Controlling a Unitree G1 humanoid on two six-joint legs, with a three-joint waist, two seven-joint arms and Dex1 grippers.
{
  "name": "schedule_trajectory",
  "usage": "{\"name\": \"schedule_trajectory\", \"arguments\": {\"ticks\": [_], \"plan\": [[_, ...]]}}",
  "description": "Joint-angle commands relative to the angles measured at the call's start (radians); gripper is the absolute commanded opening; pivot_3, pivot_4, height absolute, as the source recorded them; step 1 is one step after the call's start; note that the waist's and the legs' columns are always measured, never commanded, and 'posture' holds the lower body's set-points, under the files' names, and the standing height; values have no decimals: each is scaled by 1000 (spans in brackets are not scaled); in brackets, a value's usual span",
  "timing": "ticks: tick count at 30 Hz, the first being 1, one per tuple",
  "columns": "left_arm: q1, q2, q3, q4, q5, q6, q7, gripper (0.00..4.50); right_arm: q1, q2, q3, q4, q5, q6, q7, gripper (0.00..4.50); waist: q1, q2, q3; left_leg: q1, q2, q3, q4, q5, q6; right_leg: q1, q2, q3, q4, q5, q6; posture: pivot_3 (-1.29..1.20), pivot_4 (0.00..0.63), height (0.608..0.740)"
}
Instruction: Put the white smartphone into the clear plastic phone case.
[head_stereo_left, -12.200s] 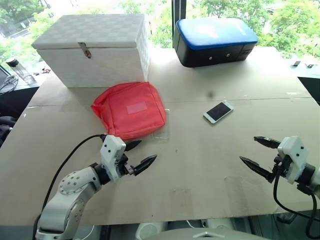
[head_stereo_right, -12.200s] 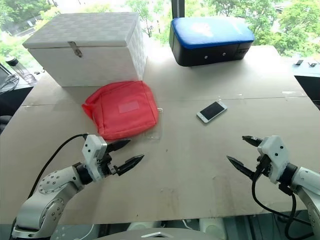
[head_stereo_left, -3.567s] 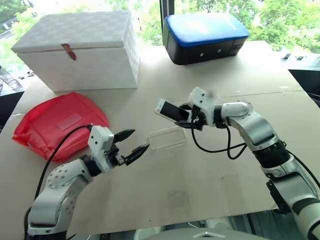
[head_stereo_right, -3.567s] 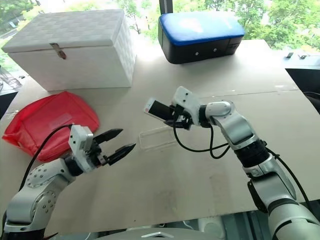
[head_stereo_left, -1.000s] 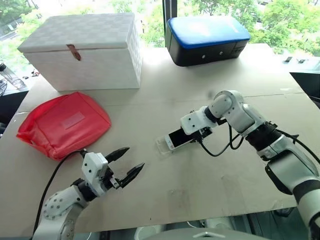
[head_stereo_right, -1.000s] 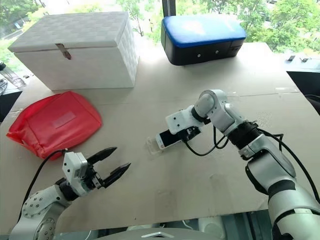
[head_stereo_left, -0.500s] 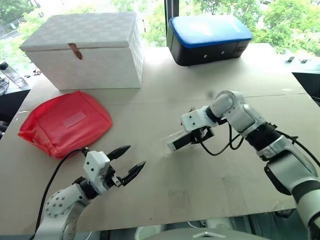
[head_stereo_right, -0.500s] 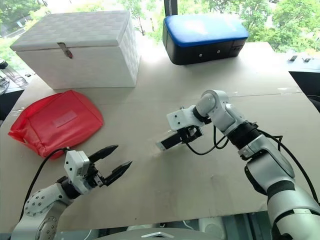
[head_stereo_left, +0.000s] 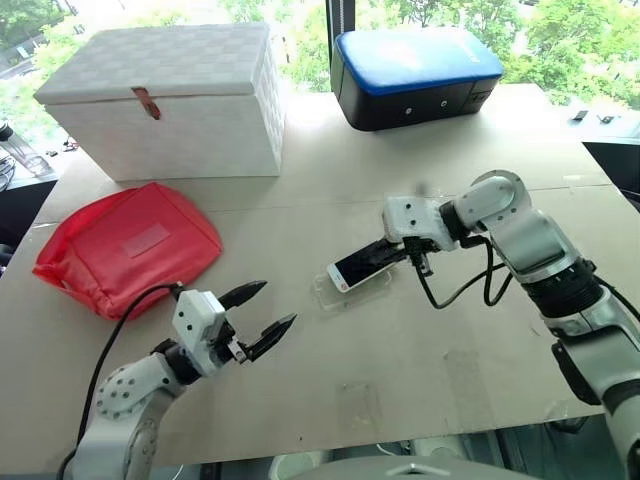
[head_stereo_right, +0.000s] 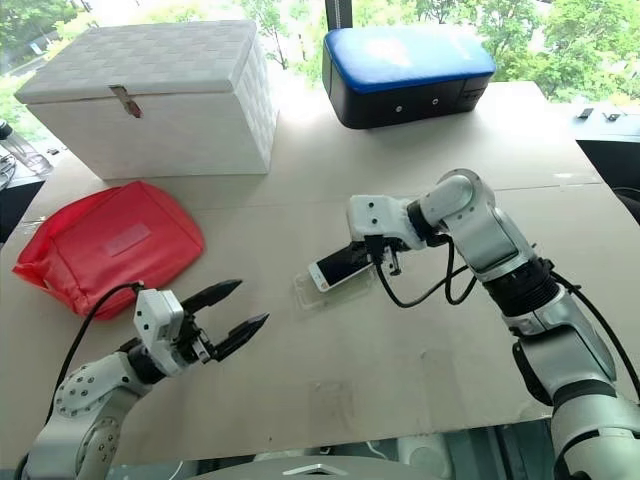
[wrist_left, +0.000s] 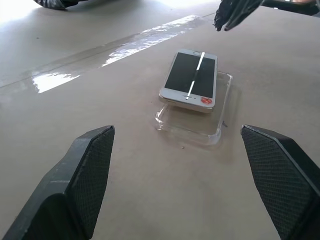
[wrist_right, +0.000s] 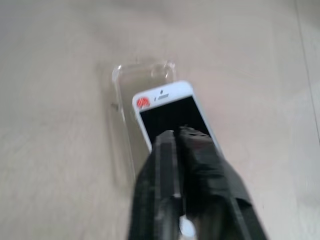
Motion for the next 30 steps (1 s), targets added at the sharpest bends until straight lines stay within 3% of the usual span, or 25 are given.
{"name": "schedule_trajectory", "arguments": {"ticks": [1, 10, 20, 30], "plan": [[-11, 11, 2, -6, -7, 0, -8, 4144, 5, 53, 1, -6, 16, 27, -74, 30, 0, 0, 0, 0, 0, 0, 0, 0, 0, 0, 0, 0, 0, 0, 0, 0, 150, 740], [-5, 9, -8, -23, -6, 9, -2, 4144, -75, 191, 57, 334, -113, -168, -294, 30, -1, 1, 0, 0, -1, 0, 0, 0, 0, 0, 1, 0, 0, 0, 0, 0, 150, 740], [9, -2, -17, -32, -2, 3, 12, 4144, -219, 209, 158, 645, -187, -403, -130, 30, -14, 1, 1, 0, -1, 0, -1, 0, 0, 0, 1, 0, 0, 0, 0, 0, 150, 740], [40, -16, -17, -52, 4, -5, 28, 4144, -228, 185, 123, 626, -183, -433, -58, 30, -24, 1, 1, 1, 0, 0, -1, 0, 0, 0, 1, 0, 0, 0, 0, 0, 150, 740]]}}
